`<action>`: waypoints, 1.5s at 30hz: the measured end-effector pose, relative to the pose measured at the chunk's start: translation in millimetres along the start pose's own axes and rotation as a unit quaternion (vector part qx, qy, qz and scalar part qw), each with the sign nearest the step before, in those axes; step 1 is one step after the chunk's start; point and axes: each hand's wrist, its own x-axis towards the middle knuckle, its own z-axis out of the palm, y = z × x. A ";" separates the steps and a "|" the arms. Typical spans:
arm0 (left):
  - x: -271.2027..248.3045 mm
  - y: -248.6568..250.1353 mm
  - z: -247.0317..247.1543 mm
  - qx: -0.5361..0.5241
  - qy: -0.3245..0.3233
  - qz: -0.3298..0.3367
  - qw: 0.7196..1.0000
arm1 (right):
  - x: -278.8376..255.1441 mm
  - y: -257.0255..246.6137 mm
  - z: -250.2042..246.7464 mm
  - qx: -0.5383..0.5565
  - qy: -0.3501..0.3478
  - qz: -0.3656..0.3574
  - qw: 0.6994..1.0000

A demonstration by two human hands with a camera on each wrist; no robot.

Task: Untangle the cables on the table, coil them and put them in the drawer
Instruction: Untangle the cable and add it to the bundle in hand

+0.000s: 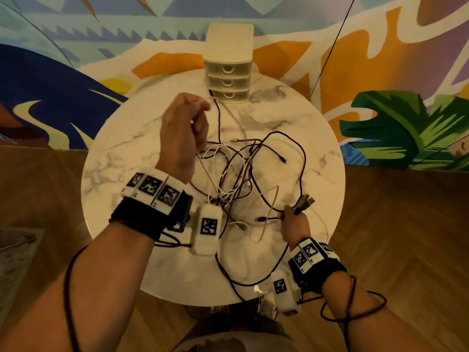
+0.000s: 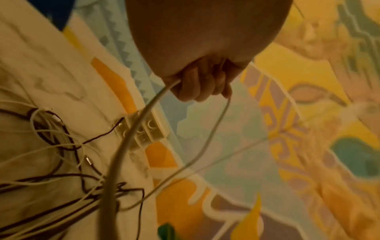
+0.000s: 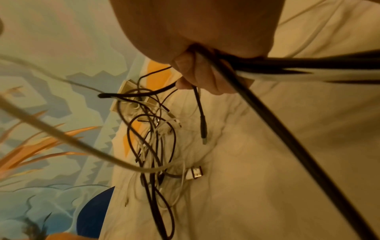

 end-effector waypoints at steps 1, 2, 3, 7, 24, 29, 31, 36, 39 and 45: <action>-6.9 -5.5 2.6 0.043 -0.044 -0.013 0.998 | -2.5 -1.4 -0.8 0.034 0.006 0.004 0.999; -17.1 -12.7 6.0 0.102 -0.111 -0.027 0.988 | -6.7 -3.4 -0.3 0.049 -0.005 0.001 0.999; -28.6 -19.8 9.4 0.172 -0.193 -0.037 0.965 | -11.9 -5.5 -0.6 0.066 -0.025 -0.009 0.997; -66.8 -54.8 16.3 0.391 -0.465 -0.078 0.791 | -28.4 -21.6 -13.4 0.141 -0.107 -0.034 0.984; -41.9 -117.5 53.9 0.427 -0.208 -0.270 0.838 | -46.5 -14.8 -13.0 0.144 -0.156 -0.130 0.968; -40.4 -120.5 59.0 0.511 -0.263 -0.195 0.794 | -44.6 -15.3 -14.4 0.118 -0.149 -0.141 0.972; -43.6 -103.0 60.4 0.534 -0.290 -0.100 0.788 | -38.1 -18.0 -15.4 0.133 -0.123 -0.104 0.978; -69.4 -47.6 76.2 0.446 -0.420 0.103 0.784 | -19.9 -16.9 -14.7 0.066 -0.079 -0.132 0.986; -79.3 -39.1 65.9 0.353 -0.407 0.077 0.839 | -18.5 -25.7 -12.8 0.068 -0.078 -0.104 0.989; -79.2 -56.0 7.9 0.410 -0.458 -0.077 0.785 | -14.3 -24.9 -23.9 0.278 -0.104 -0.003 0.955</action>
